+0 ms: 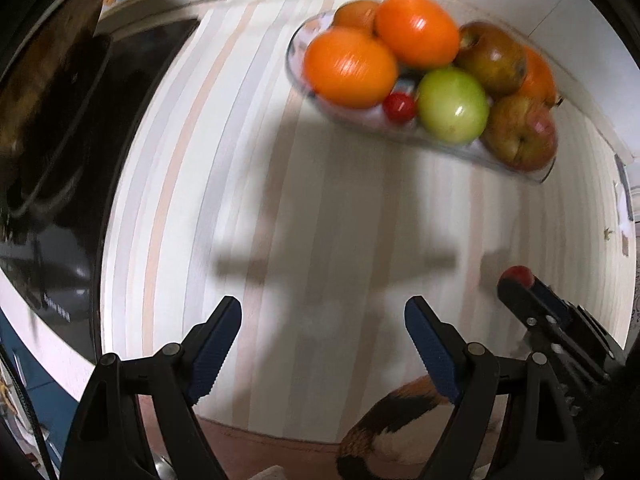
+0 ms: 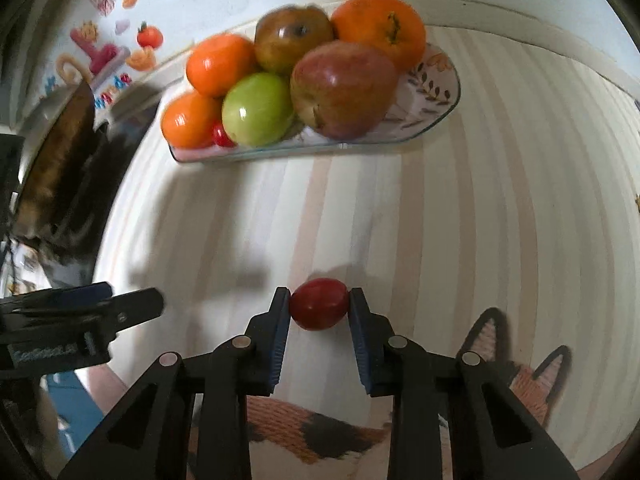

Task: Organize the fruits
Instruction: 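Open both tools and pull them back from the plate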

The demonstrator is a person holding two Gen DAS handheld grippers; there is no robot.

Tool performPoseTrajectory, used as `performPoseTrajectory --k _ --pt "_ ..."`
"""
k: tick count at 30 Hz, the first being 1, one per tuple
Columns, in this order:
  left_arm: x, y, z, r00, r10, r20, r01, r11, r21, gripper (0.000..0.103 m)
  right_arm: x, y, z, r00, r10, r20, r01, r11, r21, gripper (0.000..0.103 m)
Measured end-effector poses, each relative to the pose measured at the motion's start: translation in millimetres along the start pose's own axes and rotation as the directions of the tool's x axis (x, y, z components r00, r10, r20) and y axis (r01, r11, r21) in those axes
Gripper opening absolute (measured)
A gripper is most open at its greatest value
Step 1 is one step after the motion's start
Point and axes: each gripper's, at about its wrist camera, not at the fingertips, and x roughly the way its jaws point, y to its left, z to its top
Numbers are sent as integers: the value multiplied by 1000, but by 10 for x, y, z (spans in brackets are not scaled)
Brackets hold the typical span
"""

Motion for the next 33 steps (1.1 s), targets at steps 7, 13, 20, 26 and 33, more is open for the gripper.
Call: performPoseTrajectory --k 7,13,20,26,33 --pt "-141 -252 403 997 -1 75 -1 1000 22 84 -260 -544 580 988 87 128 -112 971 210 32" --pt "-147 -425 521 996 2 84 -6 999 42 84 -81 -856 891 980 168 107 -194 927 321 34" --pt "-250 -428 426 995 6 99 -8 1000 26 84 -295 -1006 873 994 86 74 -105 941 321 95" --pt "-608 -375 241 989 23 148 -26 1000 15 83 -713 -568 729 985 -156 72 149 984 97 98" --pt "-1265 -313 -170 966 17 256 -25 999 30 84 -1448 27 421 960 -219 171 223 975 1 100"
